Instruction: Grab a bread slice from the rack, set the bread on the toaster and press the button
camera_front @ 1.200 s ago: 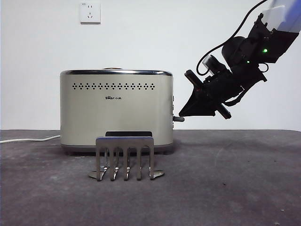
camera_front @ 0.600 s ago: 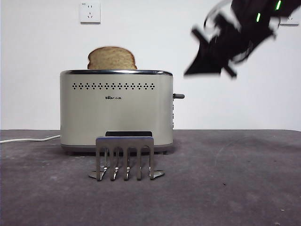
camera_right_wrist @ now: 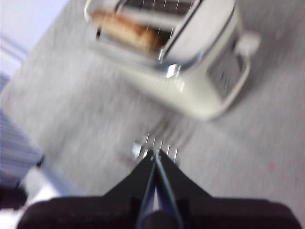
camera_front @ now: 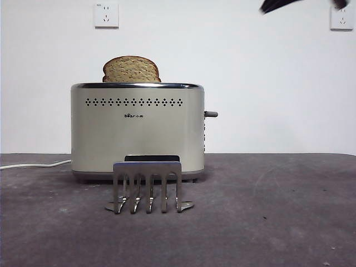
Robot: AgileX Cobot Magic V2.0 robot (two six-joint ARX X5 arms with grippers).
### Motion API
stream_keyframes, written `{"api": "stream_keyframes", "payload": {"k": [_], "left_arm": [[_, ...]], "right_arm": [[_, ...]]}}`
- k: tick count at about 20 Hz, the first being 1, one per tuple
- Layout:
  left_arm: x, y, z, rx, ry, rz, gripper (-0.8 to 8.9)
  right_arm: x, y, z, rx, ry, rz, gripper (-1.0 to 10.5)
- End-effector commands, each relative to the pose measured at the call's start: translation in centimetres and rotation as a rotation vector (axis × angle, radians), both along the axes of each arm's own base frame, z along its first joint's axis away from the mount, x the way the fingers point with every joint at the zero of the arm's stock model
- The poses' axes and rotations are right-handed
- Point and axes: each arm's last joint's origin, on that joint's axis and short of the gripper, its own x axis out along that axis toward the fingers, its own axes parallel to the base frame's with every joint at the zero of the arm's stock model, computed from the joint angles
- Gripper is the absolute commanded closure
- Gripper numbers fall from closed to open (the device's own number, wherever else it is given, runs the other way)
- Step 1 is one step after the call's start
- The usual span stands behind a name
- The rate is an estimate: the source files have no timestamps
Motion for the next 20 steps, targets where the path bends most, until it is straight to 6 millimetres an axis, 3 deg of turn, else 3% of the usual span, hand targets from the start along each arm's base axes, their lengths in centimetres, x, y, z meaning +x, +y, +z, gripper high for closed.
{"api": "stream_keyframes", "payload": {"k": [1, 2, 3, 4, 11, 20], "left_arm": [[-0.2, 0.1, -0.3, 0.009, 0.035, 0.000, 4.75], [-0.4, 0.1, -0.5, 0.020, 0.055, -0.002, 5.46], [-0.5, 0.2, -0.6, 0.033, 0.074, -0.005, 7.24], [-0.6, 0.2, -0.7, 0.040, 0.082, -0.008, 8.42], [-0.7, 0.3, -0.9, 0.052, 0.094, -0.012, 8.17], [-0.7, 0.3, -0.9, 0.054, 0.093, -0.012, 8.17]], "right_arm": [[-2.3, -0.5, 0.1, -0.059, 0.034, 0.063, 9.6], [-3.5, -0.7, 0.3, -0.073, 0.052, 0.077, 9.6], [-4.6, -1.0, 0.6, -0.085, 0.061, 0.092, 9.6], [-5.3, -1.1, 0.9, -0.088, 0.062, 0.096, 9.6], [-7.9, -1.7, 2.4, -0.074, -0.021, 0.090, 9.5], [-8.1, -1.8, 2.5, -0.073, -0.028, 0.089, 9.5]]}}
